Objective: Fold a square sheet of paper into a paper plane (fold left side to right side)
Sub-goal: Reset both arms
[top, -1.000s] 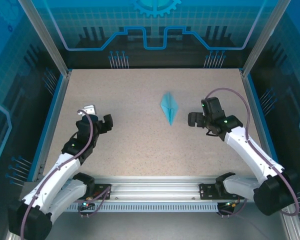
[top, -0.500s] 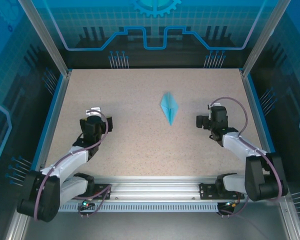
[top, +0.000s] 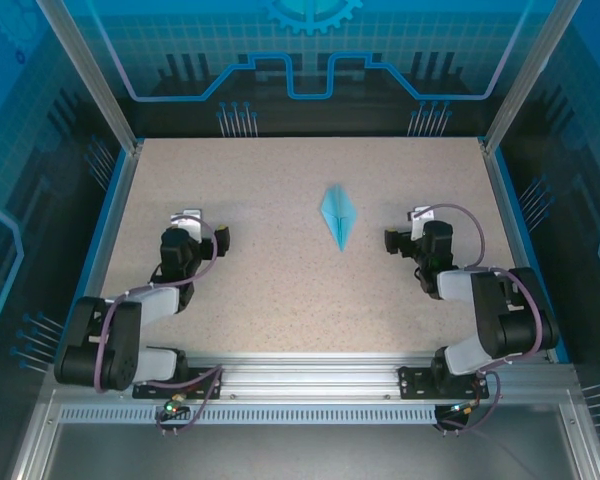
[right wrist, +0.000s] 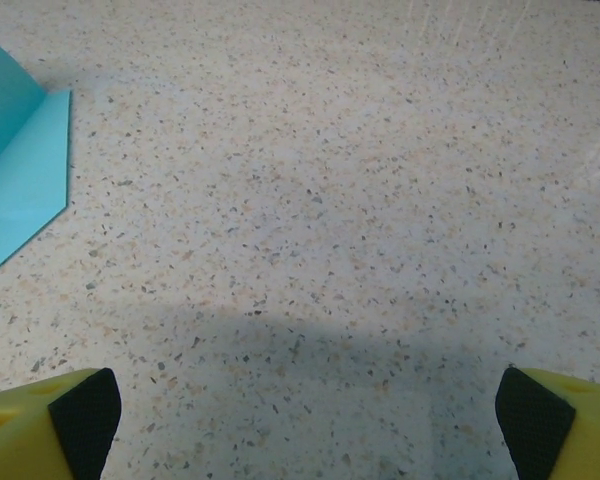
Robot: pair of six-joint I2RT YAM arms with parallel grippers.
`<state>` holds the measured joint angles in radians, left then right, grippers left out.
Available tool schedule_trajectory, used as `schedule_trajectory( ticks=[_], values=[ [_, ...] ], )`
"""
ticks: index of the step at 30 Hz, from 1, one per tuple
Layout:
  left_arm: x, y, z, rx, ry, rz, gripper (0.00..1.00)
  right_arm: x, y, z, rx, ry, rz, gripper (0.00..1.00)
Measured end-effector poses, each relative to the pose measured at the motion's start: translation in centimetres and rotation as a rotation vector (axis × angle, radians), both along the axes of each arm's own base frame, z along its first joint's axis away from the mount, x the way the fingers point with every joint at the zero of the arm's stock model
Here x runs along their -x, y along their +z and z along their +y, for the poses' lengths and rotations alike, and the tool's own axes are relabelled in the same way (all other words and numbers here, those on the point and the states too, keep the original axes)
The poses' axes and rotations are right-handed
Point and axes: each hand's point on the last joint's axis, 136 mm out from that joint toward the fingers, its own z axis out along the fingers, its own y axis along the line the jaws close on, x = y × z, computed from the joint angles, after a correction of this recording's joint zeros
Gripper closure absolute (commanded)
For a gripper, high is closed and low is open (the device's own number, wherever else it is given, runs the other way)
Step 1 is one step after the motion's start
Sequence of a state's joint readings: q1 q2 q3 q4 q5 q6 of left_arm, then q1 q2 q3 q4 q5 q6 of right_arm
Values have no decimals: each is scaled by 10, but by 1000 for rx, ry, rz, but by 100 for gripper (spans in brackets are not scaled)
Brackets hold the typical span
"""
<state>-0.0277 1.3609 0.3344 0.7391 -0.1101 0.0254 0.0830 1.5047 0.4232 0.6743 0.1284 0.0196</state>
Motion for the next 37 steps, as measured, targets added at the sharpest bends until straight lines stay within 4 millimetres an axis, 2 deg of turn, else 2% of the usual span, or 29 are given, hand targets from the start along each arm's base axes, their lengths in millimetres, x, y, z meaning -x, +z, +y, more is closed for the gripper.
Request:
schedule_trajectory(
  ticks=[4,6,13,37],
  values=[
    [-5,-28,-10,23,-62,54,1,-4,7,3,-9,16,-33,0],
    [-5,-35,-13,33,-81,81,1,-5,9,4,-12,21,-42,0],
    [-20,-20,-5,53,-53,45,1,-6,12,4,-16,25,-52,0],
    [-19,-22,-5,60,-50,57,1,-6,12,4,-7,30,-52,0]
  ],
)
